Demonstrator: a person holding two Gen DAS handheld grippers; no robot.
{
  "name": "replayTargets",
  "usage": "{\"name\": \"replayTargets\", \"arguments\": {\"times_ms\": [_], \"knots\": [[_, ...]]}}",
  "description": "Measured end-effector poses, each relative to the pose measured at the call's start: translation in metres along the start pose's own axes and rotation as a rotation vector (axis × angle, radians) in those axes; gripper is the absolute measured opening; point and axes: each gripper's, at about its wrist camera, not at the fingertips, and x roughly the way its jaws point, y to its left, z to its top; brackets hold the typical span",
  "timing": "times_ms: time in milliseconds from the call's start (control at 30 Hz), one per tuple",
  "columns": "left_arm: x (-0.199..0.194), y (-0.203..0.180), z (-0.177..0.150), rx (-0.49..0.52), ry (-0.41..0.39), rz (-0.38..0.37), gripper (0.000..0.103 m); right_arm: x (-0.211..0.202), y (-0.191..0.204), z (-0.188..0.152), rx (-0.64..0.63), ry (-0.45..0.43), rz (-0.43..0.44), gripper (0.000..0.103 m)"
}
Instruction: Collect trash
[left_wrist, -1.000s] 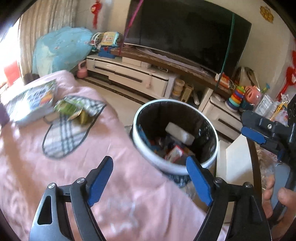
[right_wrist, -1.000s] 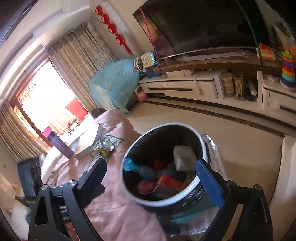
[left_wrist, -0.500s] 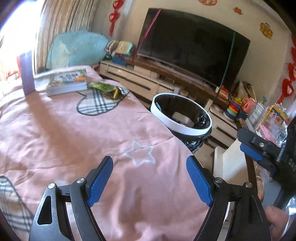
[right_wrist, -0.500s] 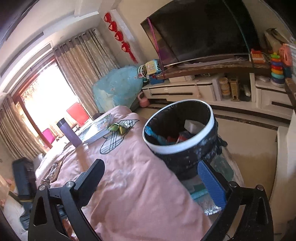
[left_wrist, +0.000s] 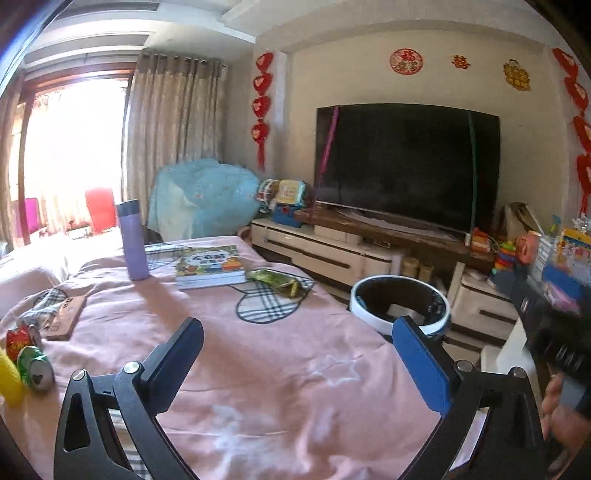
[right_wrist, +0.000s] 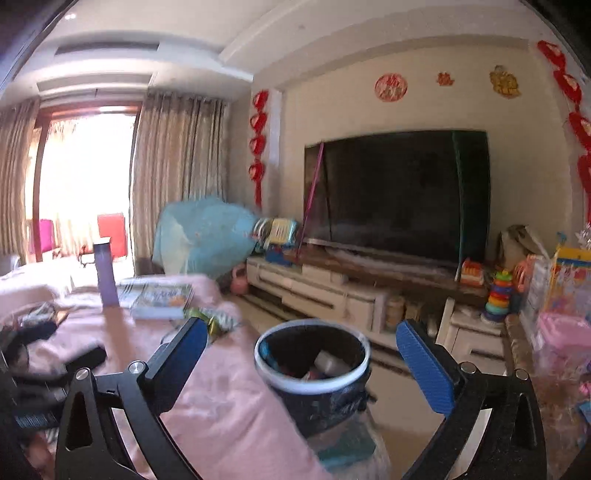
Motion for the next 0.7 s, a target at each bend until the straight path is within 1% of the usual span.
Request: {"name": "replayTargets", "arguments": {"times_ms": [100, 200, 300, 433, 700], "knots": [[-0.011, -0.001, -0.012, 0.009, -0.017, 0.041, 0.102, 0.012, 0.004, -0.016, 0.041, 0.071, 0.014, 0.103], [-0.007, -0.009, -0.025, 0.028, -0.027, 0.088, 0.102, 0.017, -0.001, -0.025, 0.110, 0.105, 0.039, 0.103], [0.004, -0.013, -0.036, 0.037, -0.019, 0.099, 0.102, 0.016, -0.006, -0.029, 0.140, 0.093, 0.042, 0.103], [0.005, -0.019, -0.042, 0.056, -0.031, 0.100, 0.102, 0.013, -0.006, -0.032, 0.136, 0.078, 0.032, 0.103], [0.009, -0.017, -0.046, 0.072, -0.022, 0.100, 0.103, 0.017, 0.000, -0.043, 0.133, 0.091, 0.027, 0.103]]}}
